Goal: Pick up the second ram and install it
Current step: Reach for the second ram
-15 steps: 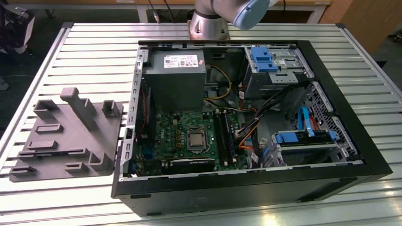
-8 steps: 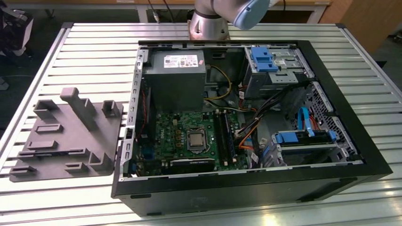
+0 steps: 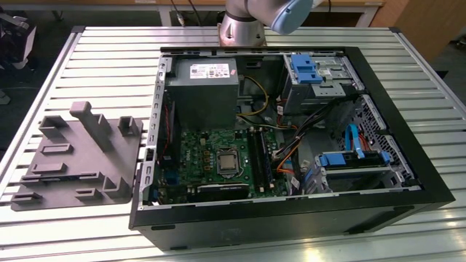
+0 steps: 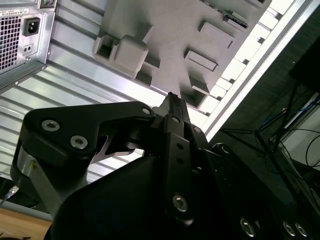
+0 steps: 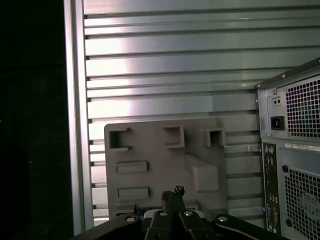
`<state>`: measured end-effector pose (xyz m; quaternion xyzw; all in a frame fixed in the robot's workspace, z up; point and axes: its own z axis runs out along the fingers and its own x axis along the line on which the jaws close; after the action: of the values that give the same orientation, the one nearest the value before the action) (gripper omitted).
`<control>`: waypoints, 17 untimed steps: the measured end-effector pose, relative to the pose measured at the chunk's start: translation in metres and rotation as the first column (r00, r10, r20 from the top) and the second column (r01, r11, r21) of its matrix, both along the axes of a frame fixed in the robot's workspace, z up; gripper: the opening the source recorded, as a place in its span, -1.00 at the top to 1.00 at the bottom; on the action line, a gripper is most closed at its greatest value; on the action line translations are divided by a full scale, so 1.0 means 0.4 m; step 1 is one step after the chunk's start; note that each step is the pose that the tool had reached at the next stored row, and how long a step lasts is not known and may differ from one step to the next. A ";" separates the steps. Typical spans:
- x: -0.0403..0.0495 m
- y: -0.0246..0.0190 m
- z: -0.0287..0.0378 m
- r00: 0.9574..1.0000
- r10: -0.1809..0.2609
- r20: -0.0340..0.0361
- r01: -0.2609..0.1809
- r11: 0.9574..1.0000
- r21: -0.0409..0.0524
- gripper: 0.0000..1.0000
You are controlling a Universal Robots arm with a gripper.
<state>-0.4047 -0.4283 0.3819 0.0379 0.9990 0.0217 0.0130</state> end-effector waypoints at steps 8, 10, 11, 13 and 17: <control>-0.007 -0.016 -0.008 1.000 0.000 0.000 0.000 1.000 0.000 0.79; -0.009 -0.019 -0.010 1.000 0.000 0.000 0.000 1.000 0.000 0.79; -0.010 -0.021 -0.011 1.000 0.000 0.000 0.000 1.000 0.000 0.79; -0.012 -0.024 -0.013 1.000 0.000 0.000 0.000 1.000 0.000 0.79; -0.016 -0.030 -0.016 1.000 0.000 0.000 0.000 1.000 0.000 0.79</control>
<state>-0.4109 -0.4401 0.3756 0.0379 0.9990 0.0217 0.0130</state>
